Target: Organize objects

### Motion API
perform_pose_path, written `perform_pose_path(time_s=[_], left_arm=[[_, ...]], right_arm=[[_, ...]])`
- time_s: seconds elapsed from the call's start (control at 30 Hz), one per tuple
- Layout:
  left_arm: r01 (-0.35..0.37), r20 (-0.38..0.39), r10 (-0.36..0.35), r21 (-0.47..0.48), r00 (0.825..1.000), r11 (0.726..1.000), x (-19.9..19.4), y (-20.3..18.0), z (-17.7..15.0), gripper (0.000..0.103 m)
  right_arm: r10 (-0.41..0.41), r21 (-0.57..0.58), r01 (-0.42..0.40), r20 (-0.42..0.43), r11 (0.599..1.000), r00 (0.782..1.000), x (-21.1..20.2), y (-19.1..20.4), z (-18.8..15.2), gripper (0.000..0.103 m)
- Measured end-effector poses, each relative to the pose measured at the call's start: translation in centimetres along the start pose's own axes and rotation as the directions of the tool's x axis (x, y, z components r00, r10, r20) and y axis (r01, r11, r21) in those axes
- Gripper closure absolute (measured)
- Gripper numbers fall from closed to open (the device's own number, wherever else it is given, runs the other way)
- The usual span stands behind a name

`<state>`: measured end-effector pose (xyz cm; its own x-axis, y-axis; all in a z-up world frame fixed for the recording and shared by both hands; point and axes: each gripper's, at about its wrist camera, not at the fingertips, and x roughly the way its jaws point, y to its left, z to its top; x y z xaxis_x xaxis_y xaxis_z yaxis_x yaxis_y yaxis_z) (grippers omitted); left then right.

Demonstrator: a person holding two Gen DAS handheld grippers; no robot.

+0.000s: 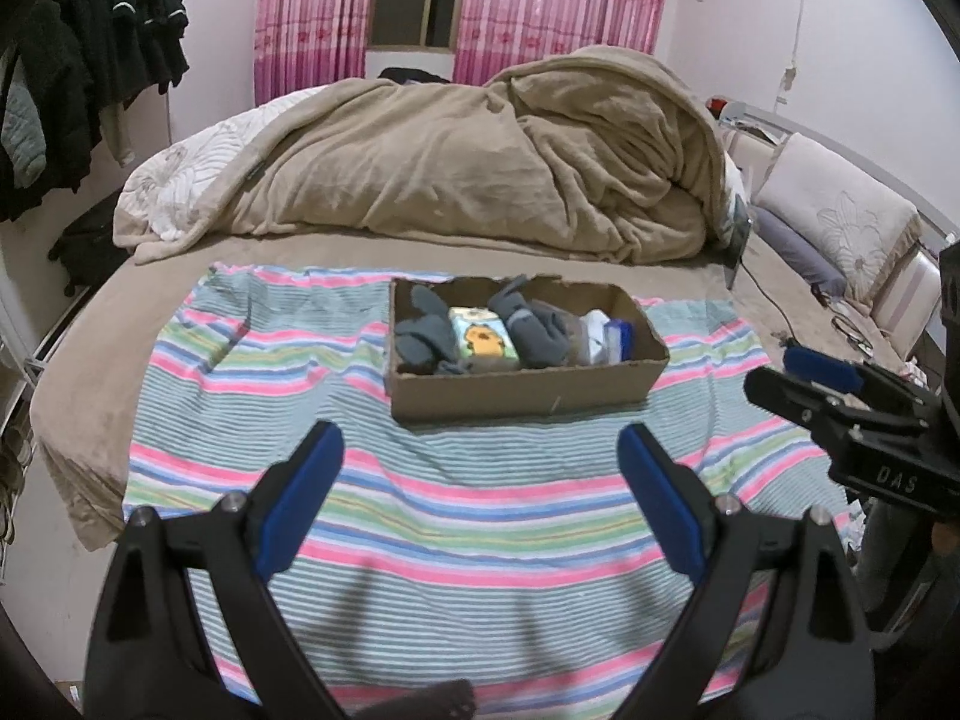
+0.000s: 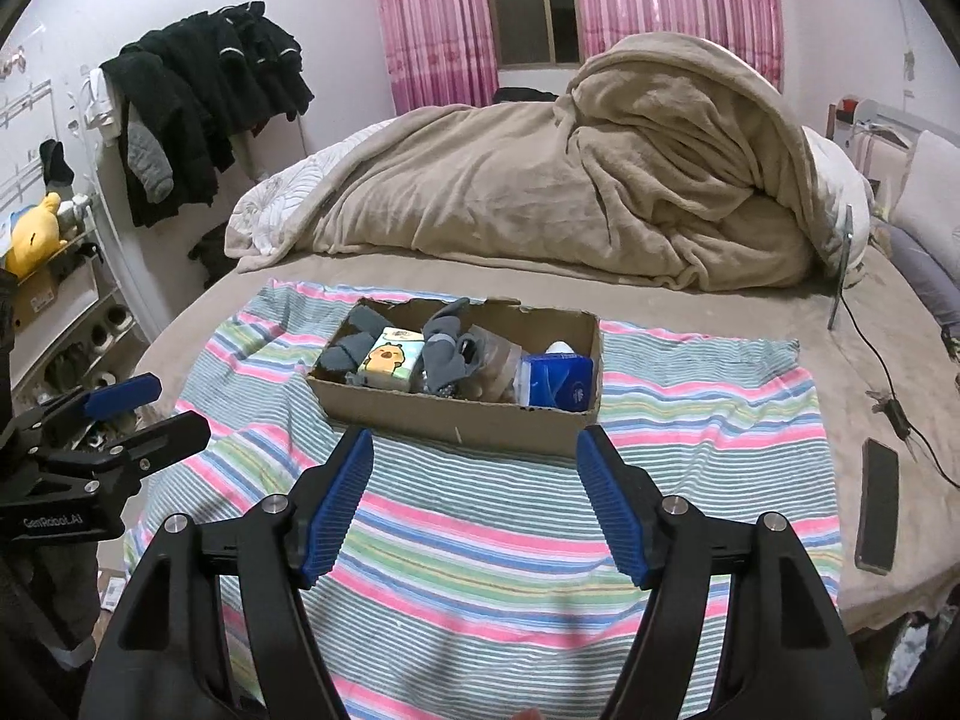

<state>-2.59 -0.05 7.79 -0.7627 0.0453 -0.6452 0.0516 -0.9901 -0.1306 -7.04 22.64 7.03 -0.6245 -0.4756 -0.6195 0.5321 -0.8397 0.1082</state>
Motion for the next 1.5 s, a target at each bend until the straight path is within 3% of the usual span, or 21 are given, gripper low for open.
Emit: perform_pose_path(time_s=[1.5], left_arm=[[0.022, -0.023, -0.022, -0.007, 0.999, 1.000, 2.6, 1.0, 0.0, 0.009]], right_arm=[[-0.011, -0.017, 0.010, -0.063, 1.000, 0.998, 3.3, -0.2, -0.2, 0.030]])
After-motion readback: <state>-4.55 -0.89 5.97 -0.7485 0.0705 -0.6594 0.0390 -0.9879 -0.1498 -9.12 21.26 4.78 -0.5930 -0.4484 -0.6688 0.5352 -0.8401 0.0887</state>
